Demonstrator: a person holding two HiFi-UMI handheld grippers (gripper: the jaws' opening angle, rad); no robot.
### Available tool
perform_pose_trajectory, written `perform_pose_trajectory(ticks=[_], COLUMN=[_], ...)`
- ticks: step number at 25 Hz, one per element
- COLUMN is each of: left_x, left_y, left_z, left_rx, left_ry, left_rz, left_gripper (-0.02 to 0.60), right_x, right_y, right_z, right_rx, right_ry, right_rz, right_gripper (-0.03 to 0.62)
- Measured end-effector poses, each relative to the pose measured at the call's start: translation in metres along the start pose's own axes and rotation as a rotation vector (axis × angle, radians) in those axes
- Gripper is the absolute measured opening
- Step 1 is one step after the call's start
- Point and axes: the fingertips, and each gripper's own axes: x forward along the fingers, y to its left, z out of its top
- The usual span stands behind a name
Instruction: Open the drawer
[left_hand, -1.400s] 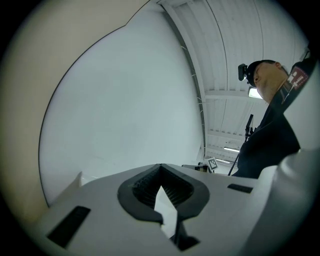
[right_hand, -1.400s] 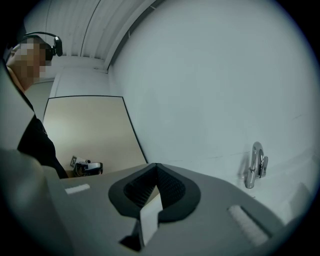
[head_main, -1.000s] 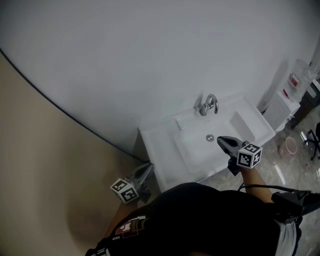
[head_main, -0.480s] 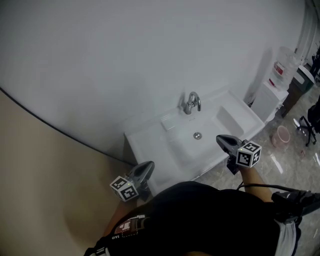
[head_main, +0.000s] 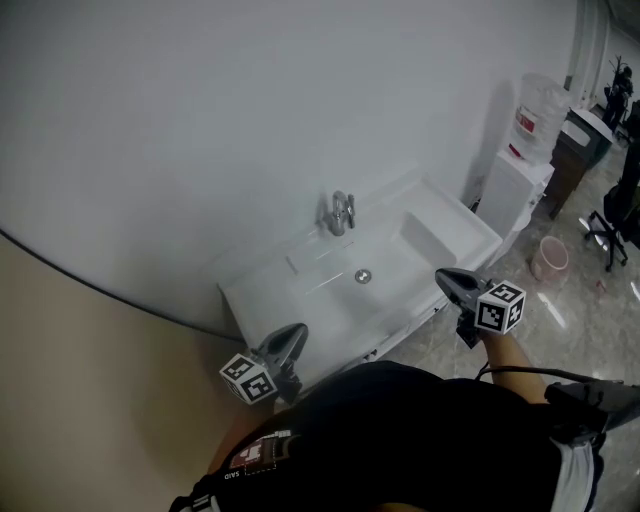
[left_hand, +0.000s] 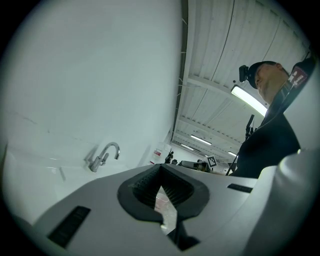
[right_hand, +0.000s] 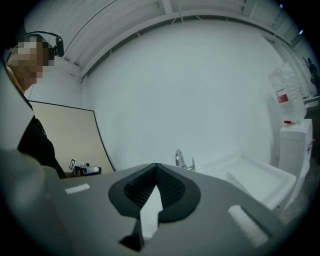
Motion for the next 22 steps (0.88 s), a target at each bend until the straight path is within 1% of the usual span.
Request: perform_pose_trajectory(ticks=[3,6,11,16,18,22], left_x=[0.043,0.092,0.175,0.238,0.260,0.300], left_y=[-0.021,-0.050,-0.107,-0.154,-0.170,-0.200], left_z=[-0.016,-0.029,-0.062,-0.090,-0.103,-0.121], left_rx=[0.023,0.019,0.022,0.015,0.012,0.005], left_ry=[0.033,0.065,0.126,0.214,0.253,0.320], left_rz=[-0.052,-0.104,-0.251,-0.365,-0.428,-0.529], left_gripper=[0.000,0.000,0.000,0.000,0.000,0.000], right_x=[-0.049,-0.103,-0.206,-0.293,-0.324,-0.377], right_y=[-0.030,-0.061,-0.104,-0.130,-0.135,-0.143], right_z=[0.002,0.003,-0.004,-0.017,-0.022,-0.038], right_rx=[0.009,0.016,0.048,0.086,0.104,0.152], right_ry=[-0.022,-0.053,-0.102,-0.156,-0.182,-0.225], right_rz=[-0.052,-0.113,-0.248,-0.385,-0.444,-0.562], right_gripper=[0.002,0.002,0.002,0.001,0.001,0.002])
